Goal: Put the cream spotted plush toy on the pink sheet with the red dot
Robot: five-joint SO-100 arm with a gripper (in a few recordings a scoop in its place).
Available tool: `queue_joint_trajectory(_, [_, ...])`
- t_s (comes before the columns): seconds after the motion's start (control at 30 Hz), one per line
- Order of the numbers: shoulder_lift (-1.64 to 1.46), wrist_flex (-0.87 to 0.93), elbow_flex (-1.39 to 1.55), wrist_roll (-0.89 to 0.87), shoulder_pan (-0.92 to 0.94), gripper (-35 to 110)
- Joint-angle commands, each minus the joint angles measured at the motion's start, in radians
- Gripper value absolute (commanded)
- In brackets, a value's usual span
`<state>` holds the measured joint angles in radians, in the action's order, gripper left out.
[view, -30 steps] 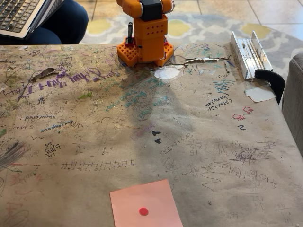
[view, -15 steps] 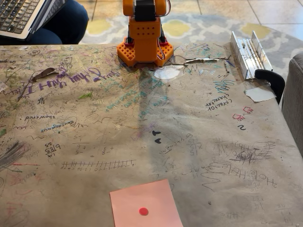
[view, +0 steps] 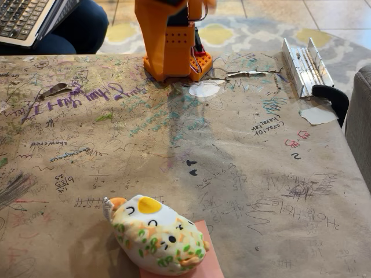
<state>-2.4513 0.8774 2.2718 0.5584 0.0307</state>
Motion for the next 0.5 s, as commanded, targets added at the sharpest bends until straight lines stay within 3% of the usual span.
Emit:
queue_joint_trajectory(0.0, [-0.244, -0.006, 0.249, 0.043, 0.000, 39])
queue_joint_trajectory(0.17, [-0.503, 0.089, 0.540, 0.063, -0.101, 32])
queue_joint_trajectory(0.33, [-0.928, 0.252, 0.747, -0.147, -0.153, 27])
queue_joint_trajectory(0.47, [-0.925, 0.273, 0.792, -0.247, -0.129, 24])
